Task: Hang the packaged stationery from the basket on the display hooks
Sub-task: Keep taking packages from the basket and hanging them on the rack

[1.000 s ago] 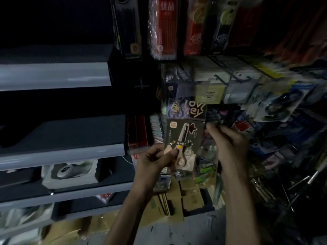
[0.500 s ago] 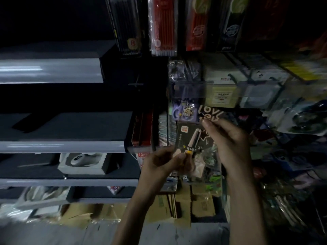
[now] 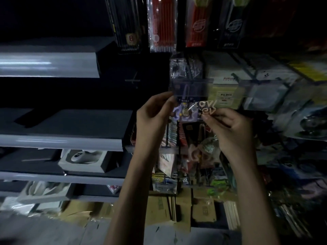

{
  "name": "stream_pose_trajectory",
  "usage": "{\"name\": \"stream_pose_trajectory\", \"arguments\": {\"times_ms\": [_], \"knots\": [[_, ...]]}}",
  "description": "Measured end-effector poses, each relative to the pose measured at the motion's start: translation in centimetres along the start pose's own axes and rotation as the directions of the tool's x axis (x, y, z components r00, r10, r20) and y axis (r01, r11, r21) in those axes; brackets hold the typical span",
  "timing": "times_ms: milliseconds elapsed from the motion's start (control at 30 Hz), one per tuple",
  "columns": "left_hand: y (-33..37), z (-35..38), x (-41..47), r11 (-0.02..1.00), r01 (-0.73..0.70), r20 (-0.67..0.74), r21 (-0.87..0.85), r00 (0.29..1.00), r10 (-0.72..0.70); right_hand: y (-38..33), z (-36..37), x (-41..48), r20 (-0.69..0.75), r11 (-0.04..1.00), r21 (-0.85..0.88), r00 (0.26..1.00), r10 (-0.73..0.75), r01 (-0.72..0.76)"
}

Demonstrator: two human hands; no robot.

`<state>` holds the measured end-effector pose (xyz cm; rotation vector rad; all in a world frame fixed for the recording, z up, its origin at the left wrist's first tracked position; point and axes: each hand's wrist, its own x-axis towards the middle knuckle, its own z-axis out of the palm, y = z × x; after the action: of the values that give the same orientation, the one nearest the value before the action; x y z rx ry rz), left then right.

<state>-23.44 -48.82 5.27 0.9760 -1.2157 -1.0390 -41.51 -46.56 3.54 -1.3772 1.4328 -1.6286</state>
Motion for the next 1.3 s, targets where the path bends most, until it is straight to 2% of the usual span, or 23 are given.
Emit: {"name": "stream_pose_trajectory", "arguments": {"times_ms": [300,433,733,1133,1300], "knots": [[2.6,0.4,0.6,0.974,-0.152,0.099,-0.168,0.980,0.170,-0.9,0.2,1.0,-0.005,0.991,-0.014,0.991,-0.134,0.134],[3.7,0.2,1.0,0.972,-0.202,0.126,-0.123,0.968,0.218,-1.3,0.8,1.7,-0.006,0.989,0.015,0.989,-0.146,0.146],[3.9,-1.0,0.6,0.976,-0.216,0.243,0.005,0.947,0.209,-1.0,2.9,3.7,-0.068,0.981,0.098,0.984,-0.164,0.170],[2.7,-1.0,0.7,0.967,-0.251,0.340,0.031,0.913,0.226,-0.3,4.9,4.7,-0.199,0.978,0.157,0.975,-0.102,0.135],[2.5,-1.1,1.0,0.967,-0.255,0.344,0.006,0.908,0.238,0.2,5.1,5.1,-0.201,0.976,0.173,0.975,-0.094,0.130]]}}
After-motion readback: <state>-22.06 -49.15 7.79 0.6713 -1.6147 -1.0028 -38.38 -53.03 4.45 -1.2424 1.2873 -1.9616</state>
